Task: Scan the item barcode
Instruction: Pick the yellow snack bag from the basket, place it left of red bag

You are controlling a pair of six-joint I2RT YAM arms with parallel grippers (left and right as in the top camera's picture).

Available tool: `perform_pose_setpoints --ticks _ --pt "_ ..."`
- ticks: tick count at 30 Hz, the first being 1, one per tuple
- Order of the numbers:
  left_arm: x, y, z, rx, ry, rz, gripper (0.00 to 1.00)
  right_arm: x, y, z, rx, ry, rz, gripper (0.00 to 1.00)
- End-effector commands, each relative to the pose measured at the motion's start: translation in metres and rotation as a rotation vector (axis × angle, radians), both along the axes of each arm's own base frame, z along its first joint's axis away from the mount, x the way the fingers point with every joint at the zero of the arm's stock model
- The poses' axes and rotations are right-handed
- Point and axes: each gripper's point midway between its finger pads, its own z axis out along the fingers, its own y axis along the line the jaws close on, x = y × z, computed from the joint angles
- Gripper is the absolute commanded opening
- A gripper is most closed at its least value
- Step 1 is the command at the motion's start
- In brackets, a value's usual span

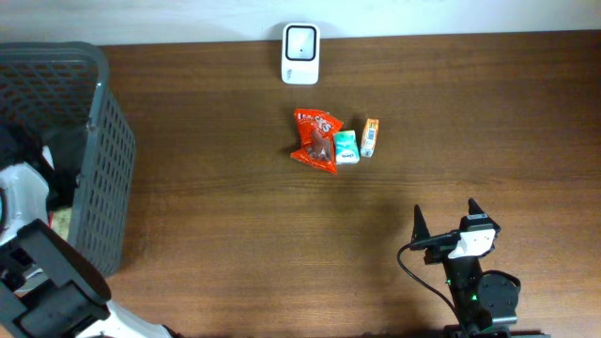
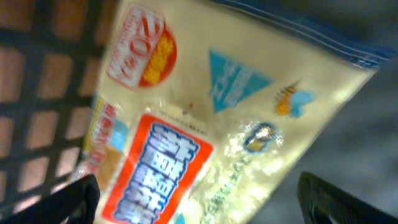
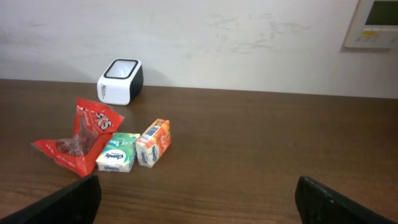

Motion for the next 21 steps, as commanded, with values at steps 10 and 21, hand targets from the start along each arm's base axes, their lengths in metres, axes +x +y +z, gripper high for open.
perform_pose_setpoints --ticks 10,21 --pt "0.0 -0.025 -0.07 -0.271 -0.099 -0.016 0.25 0.0 0.002 -0.003 -0.007 0.002 0.011 0.99" --pt "0.089 -0.071 0.308 -0.248 -0.972 -0.255 0.0 0.0 0.002 -0.002 -0.007 0.002 0.011 0.99"
